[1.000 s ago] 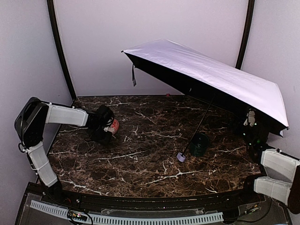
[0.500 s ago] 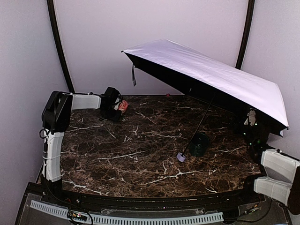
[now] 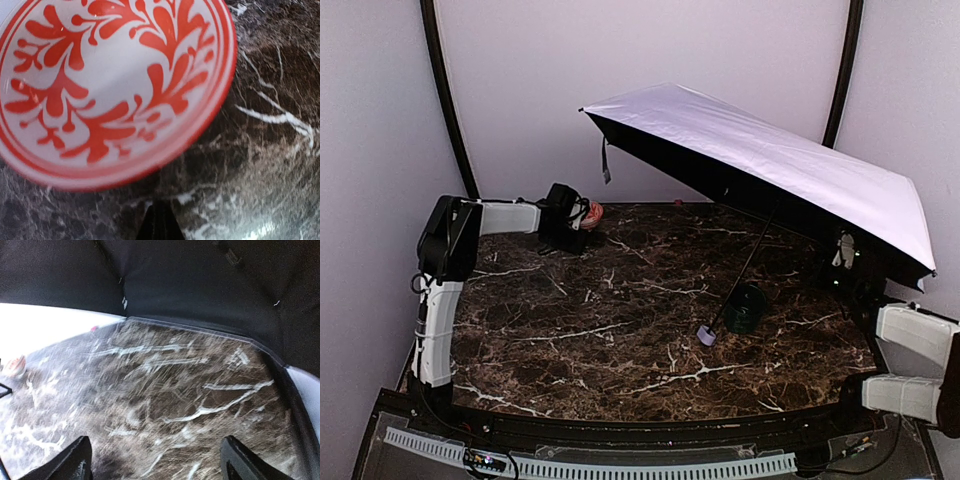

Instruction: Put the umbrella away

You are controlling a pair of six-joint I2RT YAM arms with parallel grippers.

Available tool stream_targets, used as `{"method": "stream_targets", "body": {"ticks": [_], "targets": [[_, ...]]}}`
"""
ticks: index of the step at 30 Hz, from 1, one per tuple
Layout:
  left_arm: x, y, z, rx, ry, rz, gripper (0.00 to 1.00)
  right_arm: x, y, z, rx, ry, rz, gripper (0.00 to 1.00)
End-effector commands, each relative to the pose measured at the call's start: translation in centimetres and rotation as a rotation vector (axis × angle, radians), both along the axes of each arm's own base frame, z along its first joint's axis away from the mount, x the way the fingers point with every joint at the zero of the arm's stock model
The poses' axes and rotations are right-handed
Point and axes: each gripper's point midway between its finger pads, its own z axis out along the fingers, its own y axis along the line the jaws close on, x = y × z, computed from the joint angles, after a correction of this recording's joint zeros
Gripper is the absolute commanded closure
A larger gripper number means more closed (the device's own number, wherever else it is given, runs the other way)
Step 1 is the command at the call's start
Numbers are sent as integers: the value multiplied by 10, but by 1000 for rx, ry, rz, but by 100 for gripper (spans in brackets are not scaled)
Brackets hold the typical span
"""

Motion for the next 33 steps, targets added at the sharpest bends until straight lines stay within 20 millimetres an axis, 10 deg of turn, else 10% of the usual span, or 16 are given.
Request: {"method": "stream_targets", "body": {"ticks": [1, 10, 15, 24, 33], "targets": [[-47, 9, 2, -14, 85, -9, 100, 0, 26, -16, 68, 150, 93, 14], [-113, -28, 41, -44, -7, -135, 99, -24, 44, -37, 107, 402, 62, 28], [-160, -82, 60, -76, -31, -312, 76, -57, 52, -51, 90, 581, 54, 44], [-195, -133, 98, -229, -83, -465, 39, -102, 123, -58, 38, 743, 252, 100], [-207, -134, 86, -211, -52, -495, 37, -112, 219, -28, 66, 461, 462, 100]]}}
